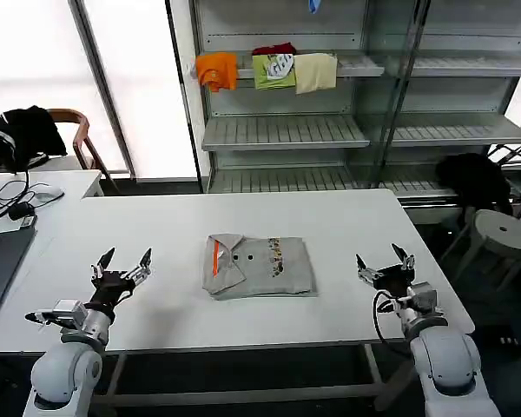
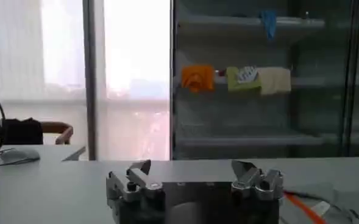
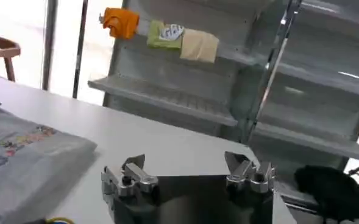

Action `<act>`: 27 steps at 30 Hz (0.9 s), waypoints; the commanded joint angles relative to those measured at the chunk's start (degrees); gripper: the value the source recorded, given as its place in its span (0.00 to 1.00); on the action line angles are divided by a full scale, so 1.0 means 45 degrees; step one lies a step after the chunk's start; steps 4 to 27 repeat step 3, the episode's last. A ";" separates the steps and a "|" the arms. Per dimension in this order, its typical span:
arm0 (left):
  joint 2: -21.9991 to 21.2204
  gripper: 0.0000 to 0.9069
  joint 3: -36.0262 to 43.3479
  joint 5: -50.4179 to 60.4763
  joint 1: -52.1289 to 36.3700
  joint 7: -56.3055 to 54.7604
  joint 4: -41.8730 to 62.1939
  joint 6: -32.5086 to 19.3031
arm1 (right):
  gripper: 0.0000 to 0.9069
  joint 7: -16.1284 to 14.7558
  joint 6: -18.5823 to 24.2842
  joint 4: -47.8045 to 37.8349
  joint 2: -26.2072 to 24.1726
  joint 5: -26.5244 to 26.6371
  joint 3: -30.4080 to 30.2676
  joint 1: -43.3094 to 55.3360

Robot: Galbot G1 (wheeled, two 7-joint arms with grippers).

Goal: Fold and organize the clothes.

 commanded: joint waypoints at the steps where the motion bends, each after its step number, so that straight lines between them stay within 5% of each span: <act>1: -0.0010 1.00 -0.0012 -0.0126 0.0044 -0.0044 -0.0109 0.0586 | 1.00 -0.0475 0.0005 0.0013 0.0030 0.0781 0.0021 -0.0131; 27: 0.0037 1.00 -0.0015 -0.0534 0.0020 -0.0126 -0.0117 0.0785 | 1.00 -0.0425 0.0006 -0.0031 0.0055 0.0836 0.0015 -0.0138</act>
